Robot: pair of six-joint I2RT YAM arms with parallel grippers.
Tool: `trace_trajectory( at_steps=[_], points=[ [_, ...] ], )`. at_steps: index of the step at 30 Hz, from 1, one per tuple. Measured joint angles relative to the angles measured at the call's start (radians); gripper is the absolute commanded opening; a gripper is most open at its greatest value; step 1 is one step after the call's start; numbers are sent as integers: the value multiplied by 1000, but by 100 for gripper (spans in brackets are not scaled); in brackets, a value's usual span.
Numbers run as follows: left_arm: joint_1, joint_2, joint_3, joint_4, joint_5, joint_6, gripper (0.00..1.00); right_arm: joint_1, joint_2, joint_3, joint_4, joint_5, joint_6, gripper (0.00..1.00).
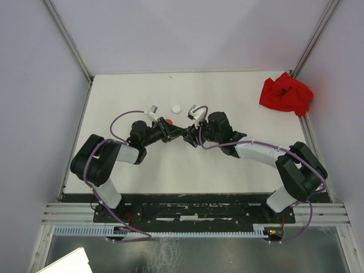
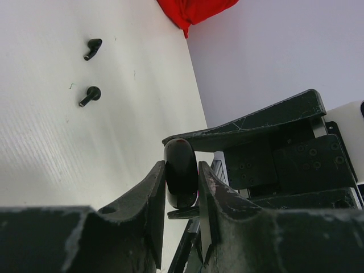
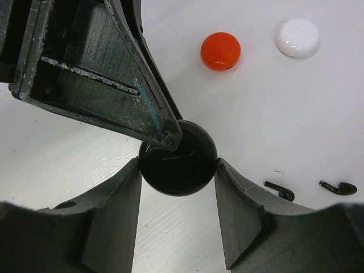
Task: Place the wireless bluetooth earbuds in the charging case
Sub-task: Open the charging case.
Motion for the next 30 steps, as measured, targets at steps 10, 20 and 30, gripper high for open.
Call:
trace_trajectory(
  at_steps=[10,20,30],
  points=[
    [-6,0,0,3,-2,0,3,0,-13,0,-12,6,11,82],
    [-11,0,0,0,-25,-3,3,-21,-192,-9,-29,98,99,96],
    [-11,0,0,75,-29,-80,3,-26,-232,11,-189,278,195,98]
  ],
)
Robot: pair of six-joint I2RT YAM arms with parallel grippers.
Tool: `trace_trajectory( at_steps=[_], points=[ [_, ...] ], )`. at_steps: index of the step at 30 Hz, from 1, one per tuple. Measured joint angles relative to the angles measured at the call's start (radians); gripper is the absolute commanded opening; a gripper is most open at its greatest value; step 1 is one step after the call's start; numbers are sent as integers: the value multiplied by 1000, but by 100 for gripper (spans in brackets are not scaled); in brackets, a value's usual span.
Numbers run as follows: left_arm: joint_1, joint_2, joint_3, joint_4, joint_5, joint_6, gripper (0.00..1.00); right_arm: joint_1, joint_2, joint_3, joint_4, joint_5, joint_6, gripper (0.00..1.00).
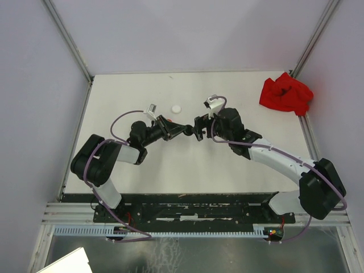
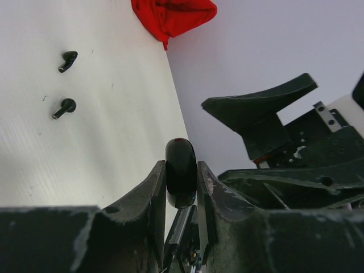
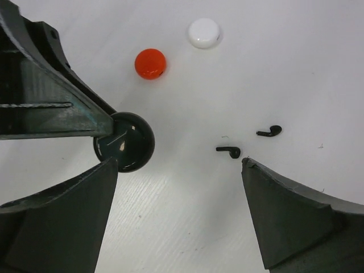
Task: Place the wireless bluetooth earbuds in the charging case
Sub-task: Open the charging case.
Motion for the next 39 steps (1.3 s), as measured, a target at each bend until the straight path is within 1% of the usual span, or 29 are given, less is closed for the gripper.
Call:
trace_trajectory(
  at_steps=[10,17,26,39],
  points=[
    [0,0,0,50,0,-65,3,-13,121,27,-33,34,29,98],
    [0,36,0,115,4,-110,3,-29,140,29,-29,37,38,98],
    [1,68,-4,156,4,-154,3,-45,173,63,-7,32,43,98],
    [1,185,-4,332,7,-304,3,-57,254,100,17,29,55,98]
  ],
)
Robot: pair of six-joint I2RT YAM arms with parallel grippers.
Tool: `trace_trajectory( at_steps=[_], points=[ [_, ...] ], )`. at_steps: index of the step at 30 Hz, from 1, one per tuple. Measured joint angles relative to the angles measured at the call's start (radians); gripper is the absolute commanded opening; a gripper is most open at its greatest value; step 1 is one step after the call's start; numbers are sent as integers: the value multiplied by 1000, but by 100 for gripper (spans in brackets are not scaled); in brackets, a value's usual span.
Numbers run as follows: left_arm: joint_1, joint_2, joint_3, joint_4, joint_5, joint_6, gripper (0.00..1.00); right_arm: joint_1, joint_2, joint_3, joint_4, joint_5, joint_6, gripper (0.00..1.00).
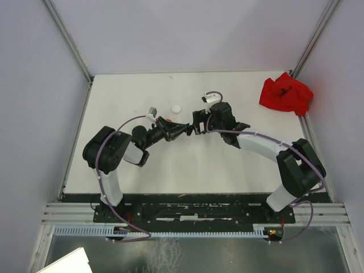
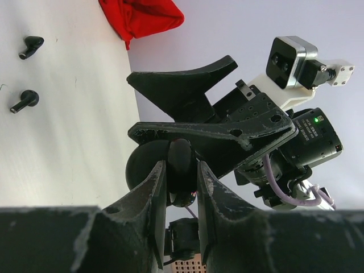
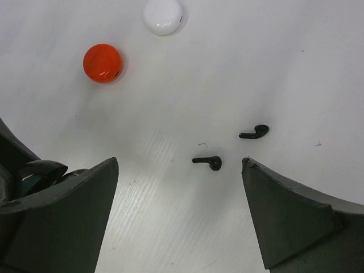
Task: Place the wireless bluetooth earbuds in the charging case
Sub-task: Open the charging case, then pick up the earbud from the center of the board.
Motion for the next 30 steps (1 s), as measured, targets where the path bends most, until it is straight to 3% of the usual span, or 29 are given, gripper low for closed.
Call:
trace_trajectory(
  at_steps=[18,30],
  points=[
    [2,24,-9,56,-60,-77,3,-7,77,67,10,-14,17,99],
    [47,28,-45,56,-150,-115,3,-74,22,61,-16,14,76,99]
  ],
)
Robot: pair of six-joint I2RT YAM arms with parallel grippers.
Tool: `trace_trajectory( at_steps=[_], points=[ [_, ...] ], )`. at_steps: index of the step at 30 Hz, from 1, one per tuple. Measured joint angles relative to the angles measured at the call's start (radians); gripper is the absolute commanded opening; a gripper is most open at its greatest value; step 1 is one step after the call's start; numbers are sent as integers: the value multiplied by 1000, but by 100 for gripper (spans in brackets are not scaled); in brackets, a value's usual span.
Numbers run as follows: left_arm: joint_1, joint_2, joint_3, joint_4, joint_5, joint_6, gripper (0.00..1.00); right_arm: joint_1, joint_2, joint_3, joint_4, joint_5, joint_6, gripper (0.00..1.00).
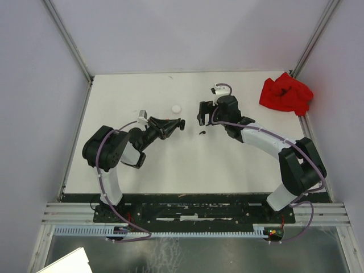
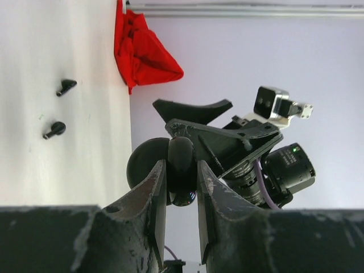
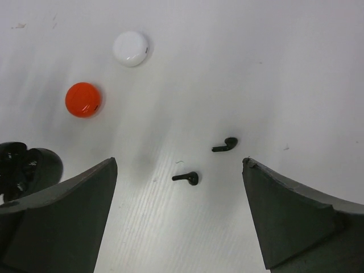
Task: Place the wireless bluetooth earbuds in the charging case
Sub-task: Pick up the earbud from the center of the board.
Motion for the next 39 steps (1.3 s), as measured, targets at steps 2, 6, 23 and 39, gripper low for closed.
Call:
trace_trajectory(
  at_steps=[2,6,23,39],
  points=[
    [17,0,-1,0,-11,-1,3,-11,-5,1,-17,22,0,99],
    [40,0,-2,0,-20,-11,3,-14,27,31,-112,53,0,98],
    [60,-29,-13,0,-36,-14,3,-45,282,177,-188,26,75,97],
    [80,-29,-18,0,-32,-14,3,-50,395,270,-193,-18,120,96]
  ],
)
